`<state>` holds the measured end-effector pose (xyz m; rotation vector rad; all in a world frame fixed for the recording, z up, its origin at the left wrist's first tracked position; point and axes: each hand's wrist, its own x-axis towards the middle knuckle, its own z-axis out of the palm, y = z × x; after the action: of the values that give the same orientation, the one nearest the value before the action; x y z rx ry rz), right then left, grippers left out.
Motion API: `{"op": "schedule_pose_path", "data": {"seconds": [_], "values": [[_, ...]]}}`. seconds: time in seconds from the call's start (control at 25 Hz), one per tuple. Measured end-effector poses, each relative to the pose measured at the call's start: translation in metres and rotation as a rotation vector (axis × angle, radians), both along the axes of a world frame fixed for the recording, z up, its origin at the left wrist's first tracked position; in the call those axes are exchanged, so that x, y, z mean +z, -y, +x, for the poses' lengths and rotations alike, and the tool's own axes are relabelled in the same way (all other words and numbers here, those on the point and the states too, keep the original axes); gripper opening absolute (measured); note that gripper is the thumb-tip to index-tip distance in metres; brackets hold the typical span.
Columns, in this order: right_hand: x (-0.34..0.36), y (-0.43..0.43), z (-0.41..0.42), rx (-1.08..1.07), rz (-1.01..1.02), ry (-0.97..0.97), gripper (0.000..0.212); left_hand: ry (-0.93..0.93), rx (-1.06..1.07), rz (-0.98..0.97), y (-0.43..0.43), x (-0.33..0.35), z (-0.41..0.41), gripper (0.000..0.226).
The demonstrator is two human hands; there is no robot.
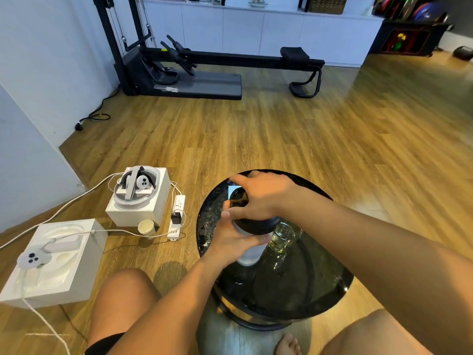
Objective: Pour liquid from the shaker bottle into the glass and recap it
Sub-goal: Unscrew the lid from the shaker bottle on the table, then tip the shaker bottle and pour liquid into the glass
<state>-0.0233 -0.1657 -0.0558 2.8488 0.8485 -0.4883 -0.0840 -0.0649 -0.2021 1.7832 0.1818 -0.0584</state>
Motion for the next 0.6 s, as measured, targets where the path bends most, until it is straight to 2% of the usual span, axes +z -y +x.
{"op": "schedule_pose_path", "data": {"seconds": [0.08,0.2,0.36,0.6], "values": [[-0.002,-0.003,-0.002,0.038,-0.082,-0.006,0.089,-0.013,-0.007,-0.001,0.0,0.003,-0.001,0.119],[0.007,0.006,-0.002,0.249,0.005,-0.071,0.094,0.046,-0.007,0.02,0.0,0.004,-0.003,0.109],[0.029,0.043,0.01,0.035,0.312,-0.103,0.094,0.098,-0.02,0.01,-0.002,0.004,-0.005,0.108],[0.014,0.112,0.015,-0.21,0.586,0.012,0.078,0.152,0.025,0.051,0.002,0.006,-0.008,0.107]]}}
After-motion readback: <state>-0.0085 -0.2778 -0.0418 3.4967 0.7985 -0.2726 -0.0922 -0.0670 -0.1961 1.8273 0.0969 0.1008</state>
